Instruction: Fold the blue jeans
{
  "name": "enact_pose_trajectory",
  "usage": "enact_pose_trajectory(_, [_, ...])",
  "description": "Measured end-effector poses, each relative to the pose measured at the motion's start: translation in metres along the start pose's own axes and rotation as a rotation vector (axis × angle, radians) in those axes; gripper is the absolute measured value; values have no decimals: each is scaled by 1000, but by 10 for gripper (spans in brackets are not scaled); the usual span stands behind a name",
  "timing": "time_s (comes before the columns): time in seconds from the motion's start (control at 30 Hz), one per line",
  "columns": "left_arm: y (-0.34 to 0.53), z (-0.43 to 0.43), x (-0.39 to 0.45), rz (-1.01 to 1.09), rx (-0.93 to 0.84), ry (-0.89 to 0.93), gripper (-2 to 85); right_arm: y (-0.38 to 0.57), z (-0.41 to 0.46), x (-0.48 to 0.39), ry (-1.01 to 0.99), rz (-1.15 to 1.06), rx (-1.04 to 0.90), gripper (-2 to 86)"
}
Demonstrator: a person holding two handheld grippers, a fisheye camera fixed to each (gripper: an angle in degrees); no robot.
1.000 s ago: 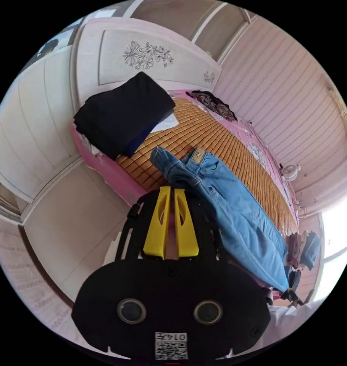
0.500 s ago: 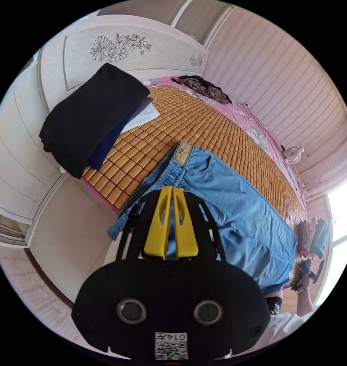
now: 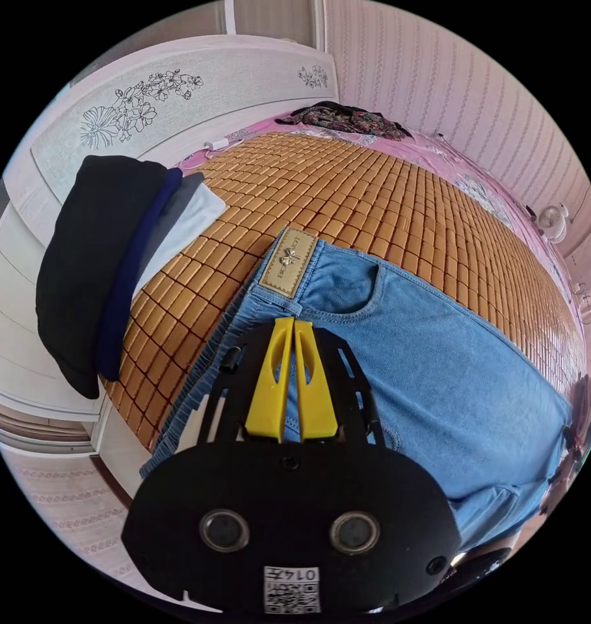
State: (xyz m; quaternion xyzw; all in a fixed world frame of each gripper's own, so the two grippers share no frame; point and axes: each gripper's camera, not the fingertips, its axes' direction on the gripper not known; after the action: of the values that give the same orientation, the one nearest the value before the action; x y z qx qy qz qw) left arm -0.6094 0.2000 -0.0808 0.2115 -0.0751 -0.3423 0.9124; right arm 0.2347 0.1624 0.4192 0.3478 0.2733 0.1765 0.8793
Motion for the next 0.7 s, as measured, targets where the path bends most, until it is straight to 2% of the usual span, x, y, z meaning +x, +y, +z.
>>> enact_pose_trajectory(0.17, [-30, 17, 25, 46, 16, -13, -10, -26, 3, -8, -1, -66, 66, -9])
enact_pose_trajectory(0.53, [-82, 51, 67, 51, 8, -15, -10, -113, 13, -23, -138, -163, 34, -9])
enact_pose_trajectory(0.6, [-80, 54, 71, 59, 24, -2, -10, -117, 0, -4, -93, -31, 169, -10])
enact_pose_trajectory(0.7, [-76, 58, 72, 42, 50, 37, -10, -135, 22, 23, -31, 118, 121, -10])
